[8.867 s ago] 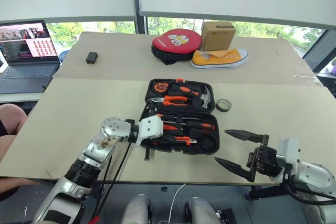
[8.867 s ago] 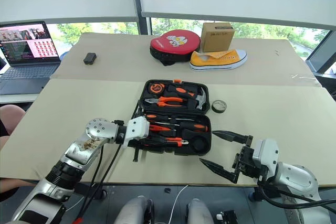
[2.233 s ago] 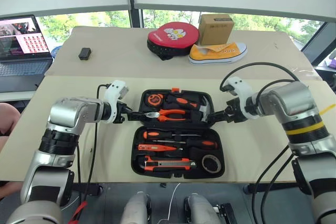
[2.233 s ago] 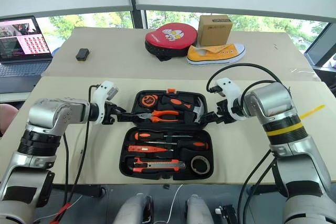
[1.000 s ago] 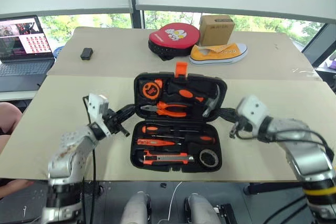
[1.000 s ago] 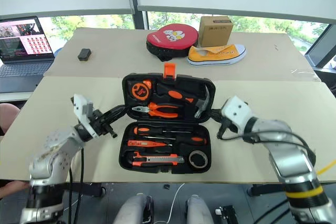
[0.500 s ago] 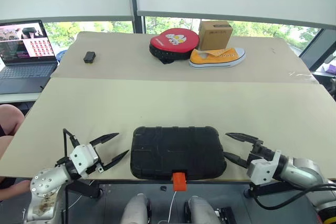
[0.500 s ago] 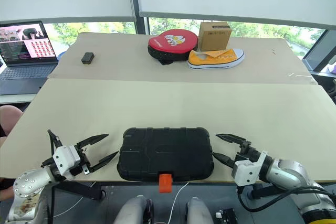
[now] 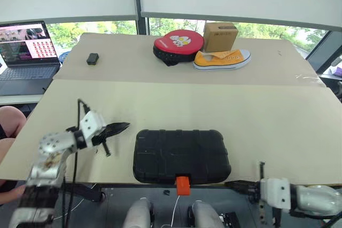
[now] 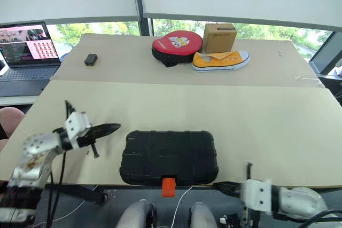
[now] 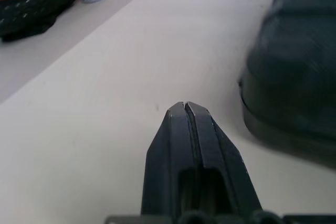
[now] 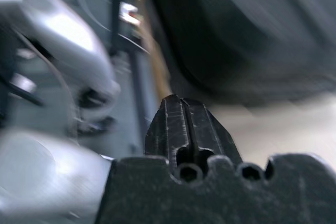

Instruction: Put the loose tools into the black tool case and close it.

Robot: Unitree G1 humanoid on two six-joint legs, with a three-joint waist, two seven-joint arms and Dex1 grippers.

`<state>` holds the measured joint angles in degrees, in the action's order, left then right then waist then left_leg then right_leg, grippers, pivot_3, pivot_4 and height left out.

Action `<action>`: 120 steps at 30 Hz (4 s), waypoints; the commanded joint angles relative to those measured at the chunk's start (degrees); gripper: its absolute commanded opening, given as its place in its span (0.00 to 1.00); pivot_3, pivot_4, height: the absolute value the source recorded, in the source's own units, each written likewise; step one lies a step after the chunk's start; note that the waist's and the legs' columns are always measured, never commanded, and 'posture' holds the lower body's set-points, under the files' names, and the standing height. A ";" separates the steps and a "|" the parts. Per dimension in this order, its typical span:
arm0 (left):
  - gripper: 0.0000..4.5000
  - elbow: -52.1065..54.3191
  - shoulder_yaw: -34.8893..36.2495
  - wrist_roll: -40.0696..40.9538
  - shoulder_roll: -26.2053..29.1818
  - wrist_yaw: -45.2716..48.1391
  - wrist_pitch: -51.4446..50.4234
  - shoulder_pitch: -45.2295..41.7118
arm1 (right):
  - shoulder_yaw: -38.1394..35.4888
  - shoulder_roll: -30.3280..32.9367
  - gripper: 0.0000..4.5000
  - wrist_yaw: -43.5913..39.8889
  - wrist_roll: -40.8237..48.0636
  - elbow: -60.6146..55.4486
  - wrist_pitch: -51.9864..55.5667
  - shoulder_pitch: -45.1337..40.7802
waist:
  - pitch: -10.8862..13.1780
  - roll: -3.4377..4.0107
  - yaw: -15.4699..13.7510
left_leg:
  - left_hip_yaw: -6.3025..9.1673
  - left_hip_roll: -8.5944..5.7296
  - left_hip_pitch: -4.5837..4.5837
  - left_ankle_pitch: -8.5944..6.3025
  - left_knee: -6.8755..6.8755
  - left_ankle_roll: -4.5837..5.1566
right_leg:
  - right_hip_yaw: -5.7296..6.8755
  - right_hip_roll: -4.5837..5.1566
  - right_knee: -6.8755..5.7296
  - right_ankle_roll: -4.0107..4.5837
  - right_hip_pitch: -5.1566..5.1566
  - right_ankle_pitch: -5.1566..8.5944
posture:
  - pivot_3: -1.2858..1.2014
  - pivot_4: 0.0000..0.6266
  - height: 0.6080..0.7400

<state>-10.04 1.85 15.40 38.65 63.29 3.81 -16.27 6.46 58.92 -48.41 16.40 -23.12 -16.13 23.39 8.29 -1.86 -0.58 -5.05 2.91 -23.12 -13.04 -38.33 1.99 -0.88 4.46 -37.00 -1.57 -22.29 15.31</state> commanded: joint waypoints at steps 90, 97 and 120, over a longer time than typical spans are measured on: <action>0.02 -1.49 -22.90 -9.63 -8.78 0.39 -26.00 -16.58 | 2.29 -35.19 0.00 6.91 -7.05 11.09 14.46 -27.70 | -0.75 0.17 0.56 | 0.09 -0.07 0.00 -0.03 -0.04 0.03 | -0.05 -0.11 0.01 -0.12 0.04 0.02 | 0.52 0.24 1.00; 0.02 -1.27 -23.12 -9.55 -9.11 0.36 -26.51 -16.29 | 1.68 -35.80 0.00 7.12 -7.34 11.97 12.77 -28.45 | -0.75 0.18 1.21 | 0.11 -0.04 0.02 -0.03 -0.01 0.03 | -0.05 -0.13 -0.01 -0.10 0.04 0.02 | 0.52 0.24 1.00; 0.19 5.69 -9.52 0.91 -6.50 2.33 -20.85 -8.39 | -1.31 -29.85 0.00 1.85 -5.03 7.67 17.95 -24.34 | -0.75 0.19 1.56 | 0.07 0.01 0.27 -0.02 0.44 0.02 | -0.24 -0.08 0.03 0.03 0.01 0.08 | 0.52 0.24 1.00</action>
<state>-4.00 -9.88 14.53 30.15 64.05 -17.65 -28.38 8.82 27.23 -44.94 8.78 -12.25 4.23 -2.53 7.54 -1.67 0.99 -4.99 2.93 -22.85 -13.07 -37.85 2.00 -1.13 4.39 -36.94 -1.53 -22.29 15.40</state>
